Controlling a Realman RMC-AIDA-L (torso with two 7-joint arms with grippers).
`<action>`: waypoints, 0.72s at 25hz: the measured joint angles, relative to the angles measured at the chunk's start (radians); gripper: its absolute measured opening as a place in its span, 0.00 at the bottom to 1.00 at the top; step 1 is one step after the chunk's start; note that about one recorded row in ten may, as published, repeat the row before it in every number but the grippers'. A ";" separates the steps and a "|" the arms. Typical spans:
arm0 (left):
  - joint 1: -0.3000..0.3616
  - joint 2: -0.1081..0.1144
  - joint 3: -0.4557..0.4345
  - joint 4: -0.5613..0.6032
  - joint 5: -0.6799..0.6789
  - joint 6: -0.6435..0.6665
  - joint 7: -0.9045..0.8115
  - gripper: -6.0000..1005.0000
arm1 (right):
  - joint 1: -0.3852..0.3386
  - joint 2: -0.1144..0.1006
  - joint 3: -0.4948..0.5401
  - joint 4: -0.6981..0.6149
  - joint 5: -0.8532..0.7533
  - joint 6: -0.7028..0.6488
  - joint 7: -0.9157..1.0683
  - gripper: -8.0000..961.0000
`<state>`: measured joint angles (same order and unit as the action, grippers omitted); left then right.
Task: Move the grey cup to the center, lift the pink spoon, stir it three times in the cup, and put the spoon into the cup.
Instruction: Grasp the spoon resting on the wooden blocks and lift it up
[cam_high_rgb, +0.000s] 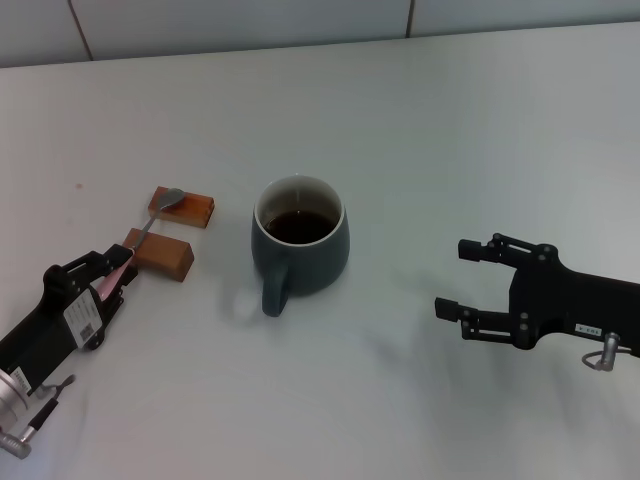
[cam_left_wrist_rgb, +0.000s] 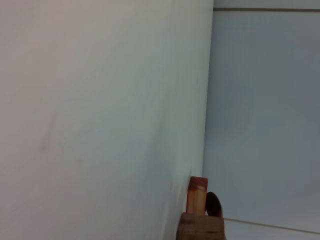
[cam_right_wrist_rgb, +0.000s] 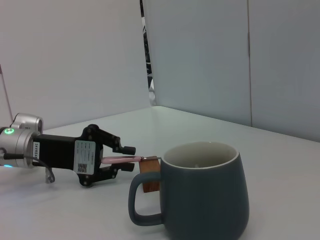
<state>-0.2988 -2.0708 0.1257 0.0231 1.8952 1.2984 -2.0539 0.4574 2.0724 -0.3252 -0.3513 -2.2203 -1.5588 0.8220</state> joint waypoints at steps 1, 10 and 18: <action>0.000 0.000 0.000 0.000 0.001 -0.001 0.000 0.26 | 0.001 0.000 0.000 0.000 0.000 0.000 0.000 0.86; 0.001 0.000 0.004 0.000 0.001 -0.009 0.004 0.25 | 0.002 0.000 0.000 0.000 0.001 0.002 0.002 0.86; 0.001 0.000 0.000 0.000 -0.001 -0.009 0.016 0.19 | 0.005 0.000 -0.001 -0.003 0.001 0.002 0.014 0.86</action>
<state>-0.2976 -2.0708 0.1259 0.0230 1.8937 1.2889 -2.0381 0.4620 2.0725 -0.3266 -0.3544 -2.2196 -1.5569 0.8364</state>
